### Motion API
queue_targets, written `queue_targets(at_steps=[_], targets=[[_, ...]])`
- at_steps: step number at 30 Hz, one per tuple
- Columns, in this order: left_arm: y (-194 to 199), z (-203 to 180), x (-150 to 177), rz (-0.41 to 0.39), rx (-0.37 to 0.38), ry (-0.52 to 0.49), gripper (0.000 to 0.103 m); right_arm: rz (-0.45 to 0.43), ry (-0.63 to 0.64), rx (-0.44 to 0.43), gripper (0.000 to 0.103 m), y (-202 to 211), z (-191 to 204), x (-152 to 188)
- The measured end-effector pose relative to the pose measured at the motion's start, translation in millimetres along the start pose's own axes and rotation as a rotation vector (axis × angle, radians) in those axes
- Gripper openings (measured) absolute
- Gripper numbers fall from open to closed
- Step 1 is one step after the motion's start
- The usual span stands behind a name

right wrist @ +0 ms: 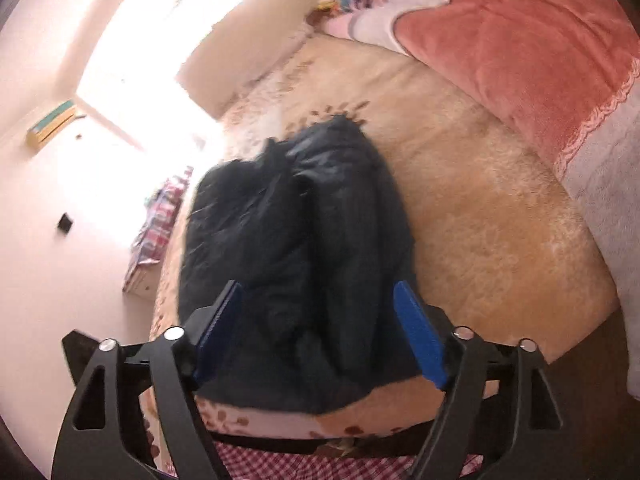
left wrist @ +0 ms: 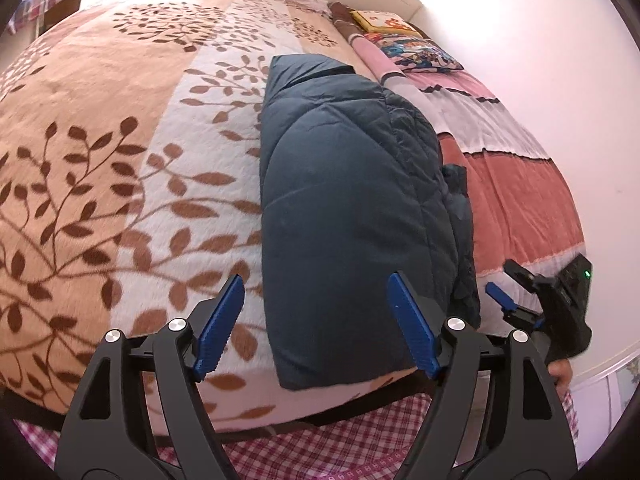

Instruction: Fold large clothes

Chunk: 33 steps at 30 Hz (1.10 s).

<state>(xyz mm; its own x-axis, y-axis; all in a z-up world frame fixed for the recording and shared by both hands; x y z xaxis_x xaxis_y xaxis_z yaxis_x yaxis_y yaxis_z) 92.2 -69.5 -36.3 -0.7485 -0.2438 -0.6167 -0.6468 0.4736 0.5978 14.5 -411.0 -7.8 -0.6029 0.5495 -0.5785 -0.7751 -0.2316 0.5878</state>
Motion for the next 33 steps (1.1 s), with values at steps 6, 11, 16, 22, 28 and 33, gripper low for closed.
queue_targets(at_steps=[6, 11, 16, 22, 28, 33], targets=[[-14.6, -14.3, -14.4, 0.013, 0.042, -0.052, 0.077, 0.071, -0.015, 0.057, 0.080, -42.6, -3.1, -8.0], [-34.2, -18.7, -25.1, 0.028, 0.042, -0.113, 0.077, 0.099, -0.002, 0.054, 0.085, -68.1, -2.8, -16.4], [-53.7, -8.1, -27.1, 0.056, 0.028, -0.108, 0.080, 0.161, -0.024, 0.104, 0.086, -92.6, -20.1, -15.1], [-71.5, 2.7, -24.8, 0.084, 0.081, -0.056, 0.091, 0.243, -0.092, 0.086, 0.087, -119.0, -39.8, 3.3], [-86.9, 4.1, -22.1, 0.133, 0.176, 0.042, 0.094, 0.263, -0.103, 0.027, 0.080, -124.8, -40.6, 5.4], [-99.9, 2.8, -19.3, 0.157, 0.191, 0.029, 0.094, 0.286, -0.136, -0.049, 0.058, -135.1, -33.5, 9.2]])
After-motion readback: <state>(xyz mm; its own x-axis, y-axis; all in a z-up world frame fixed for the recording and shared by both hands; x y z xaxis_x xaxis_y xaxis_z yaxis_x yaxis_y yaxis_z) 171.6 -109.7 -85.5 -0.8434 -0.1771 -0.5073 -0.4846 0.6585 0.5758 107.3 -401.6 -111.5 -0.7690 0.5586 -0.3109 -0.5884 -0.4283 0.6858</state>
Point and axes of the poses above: each gripper's, at about its wrist camera, not at the fingertips, and y roughly against the way its jaws point, z to its left, x to its underside, the point moved 6 cm from there along -y, roughly the way its jaws point, and after that the axes turned 11 degrees about -z, right-handed, at the moved point
